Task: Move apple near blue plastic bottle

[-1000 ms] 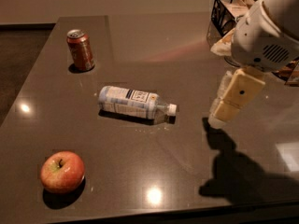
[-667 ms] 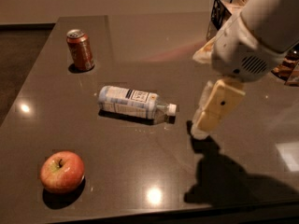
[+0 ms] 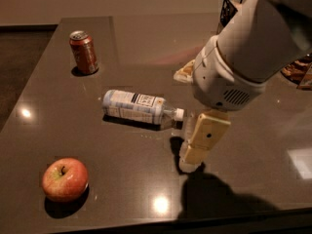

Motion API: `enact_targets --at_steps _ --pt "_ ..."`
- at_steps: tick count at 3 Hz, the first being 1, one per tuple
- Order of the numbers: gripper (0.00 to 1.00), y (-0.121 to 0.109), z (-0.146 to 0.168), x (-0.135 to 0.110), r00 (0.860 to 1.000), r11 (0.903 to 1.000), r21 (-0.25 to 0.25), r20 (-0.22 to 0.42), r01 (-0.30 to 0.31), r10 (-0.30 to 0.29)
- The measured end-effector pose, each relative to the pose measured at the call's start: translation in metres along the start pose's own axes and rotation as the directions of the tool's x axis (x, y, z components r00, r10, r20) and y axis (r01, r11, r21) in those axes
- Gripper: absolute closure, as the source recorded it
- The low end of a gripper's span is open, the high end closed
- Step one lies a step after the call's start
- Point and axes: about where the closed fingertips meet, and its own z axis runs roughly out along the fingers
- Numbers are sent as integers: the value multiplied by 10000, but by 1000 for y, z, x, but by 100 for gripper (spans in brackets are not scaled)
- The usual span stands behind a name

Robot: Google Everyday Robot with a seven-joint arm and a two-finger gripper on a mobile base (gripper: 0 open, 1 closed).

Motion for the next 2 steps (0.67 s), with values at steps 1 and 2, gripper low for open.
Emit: enact_targets --at_steps 1,2 --pt "0 1 0 0 10000 10000 -9 -11 33 -33" --pt "0 4 5 -13 9997 9998 -80 160 191 -190"
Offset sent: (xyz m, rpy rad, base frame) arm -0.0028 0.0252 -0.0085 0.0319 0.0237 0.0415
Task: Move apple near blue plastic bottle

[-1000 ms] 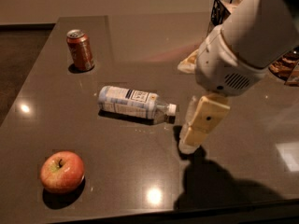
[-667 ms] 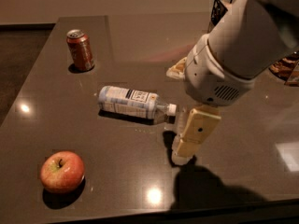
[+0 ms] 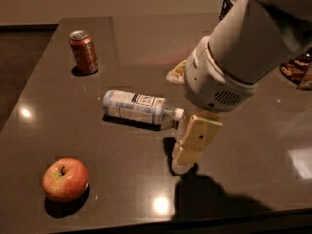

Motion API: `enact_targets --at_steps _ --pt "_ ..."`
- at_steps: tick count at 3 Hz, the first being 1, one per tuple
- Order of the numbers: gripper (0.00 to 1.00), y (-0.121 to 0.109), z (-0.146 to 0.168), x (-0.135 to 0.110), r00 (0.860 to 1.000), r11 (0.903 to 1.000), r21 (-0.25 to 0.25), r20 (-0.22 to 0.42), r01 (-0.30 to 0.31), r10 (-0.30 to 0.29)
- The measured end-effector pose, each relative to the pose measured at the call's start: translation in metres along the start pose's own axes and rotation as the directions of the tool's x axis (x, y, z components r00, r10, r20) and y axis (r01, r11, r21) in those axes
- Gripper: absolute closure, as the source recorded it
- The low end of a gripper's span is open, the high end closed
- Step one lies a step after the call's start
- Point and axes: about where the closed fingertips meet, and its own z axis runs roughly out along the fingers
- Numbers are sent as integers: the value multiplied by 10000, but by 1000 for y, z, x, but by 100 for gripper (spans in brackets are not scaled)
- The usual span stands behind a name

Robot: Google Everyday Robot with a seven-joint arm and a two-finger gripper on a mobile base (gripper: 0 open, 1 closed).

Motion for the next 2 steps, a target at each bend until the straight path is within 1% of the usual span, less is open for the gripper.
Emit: enact_targets --at_steps 2 --pt "0 22 33 -53 9961 9964 -524 618 664 -631"
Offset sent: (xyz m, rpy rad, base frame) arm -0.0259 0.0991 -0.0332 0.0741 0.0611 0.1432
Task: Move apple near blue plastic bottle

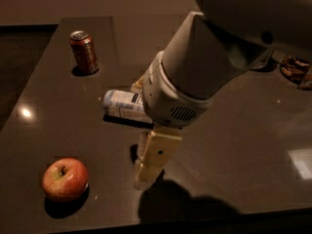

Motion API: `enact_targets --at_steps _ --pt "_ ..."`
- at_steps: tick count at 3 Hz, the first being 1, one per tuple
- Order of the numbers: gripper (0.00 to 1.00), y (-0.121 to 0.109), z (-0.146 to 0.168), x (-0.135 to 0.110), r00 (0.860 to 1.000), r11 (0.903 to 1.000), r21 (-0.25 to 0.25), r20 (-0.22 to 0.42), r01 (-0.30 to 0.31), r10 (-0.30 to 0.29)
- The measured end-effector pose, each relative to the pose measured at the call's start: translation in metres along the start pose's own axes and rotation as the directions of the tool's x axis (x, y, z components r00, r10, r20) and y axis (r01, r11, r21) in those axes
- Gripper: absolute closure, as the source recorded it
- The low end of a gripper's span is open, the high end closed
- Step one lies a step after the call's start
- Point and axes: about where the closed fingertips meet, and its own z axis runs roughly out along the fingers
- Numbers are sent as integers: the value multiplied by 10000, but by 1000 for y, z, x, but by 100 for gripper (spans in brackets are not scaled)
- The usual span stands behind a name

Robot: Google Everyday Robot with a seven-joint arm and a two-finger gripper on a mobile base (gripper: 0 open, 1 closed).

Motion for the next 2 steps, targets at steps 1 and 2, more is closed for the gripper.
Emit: enact_targets --at_steps 1,2 --pt "0 7 18 -18 9996 9994 -247 158 244 -240" --pt "0 13 35 -32 9986 9981 -420 279 454 -442"
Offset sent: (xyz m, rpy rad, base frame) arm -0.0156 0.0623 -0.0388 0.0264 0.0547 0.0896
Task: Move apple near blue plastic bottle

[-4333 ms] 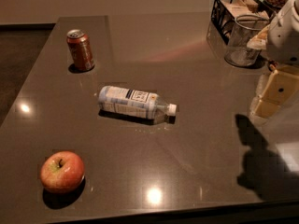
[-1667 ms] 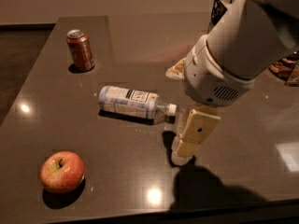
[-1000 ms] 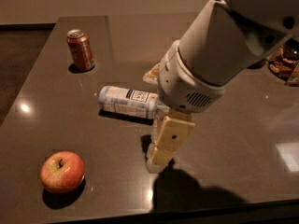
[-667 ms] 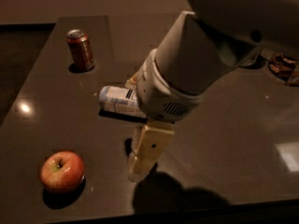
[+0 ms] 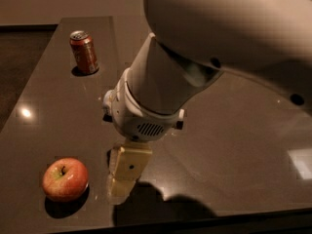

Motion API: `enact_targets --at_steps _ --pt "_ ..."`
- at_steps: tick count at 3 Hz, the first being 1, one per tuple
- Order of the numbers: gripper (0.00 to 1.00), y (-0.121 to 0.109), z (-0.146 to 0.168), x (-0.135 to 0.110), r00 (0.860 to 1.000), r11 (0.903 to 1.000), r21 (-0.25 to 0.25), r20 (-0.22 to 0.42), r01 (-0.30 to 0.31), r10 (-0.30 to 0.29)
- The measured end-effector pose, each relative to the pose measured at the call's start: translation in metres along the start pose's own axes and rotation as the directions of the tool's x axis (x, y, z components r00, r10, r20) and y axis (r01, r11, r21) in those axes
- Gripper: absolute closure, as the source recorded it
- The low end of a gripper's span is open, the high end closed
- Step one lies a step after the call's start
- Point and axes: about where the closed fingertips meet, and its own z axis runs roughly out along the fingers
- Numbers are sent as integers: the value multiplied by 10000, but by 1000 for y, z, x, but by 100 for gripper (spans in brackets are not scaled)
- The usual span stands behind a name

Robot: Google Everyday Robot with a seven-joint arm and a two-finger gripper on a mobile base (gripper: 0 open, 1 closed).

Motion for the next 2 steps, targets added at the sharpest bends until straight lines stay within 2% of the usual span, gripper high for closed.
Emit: enact_targets --at_steps 2 --pt "0 5 20 -11 9998 9995 -265 110 143 -140"
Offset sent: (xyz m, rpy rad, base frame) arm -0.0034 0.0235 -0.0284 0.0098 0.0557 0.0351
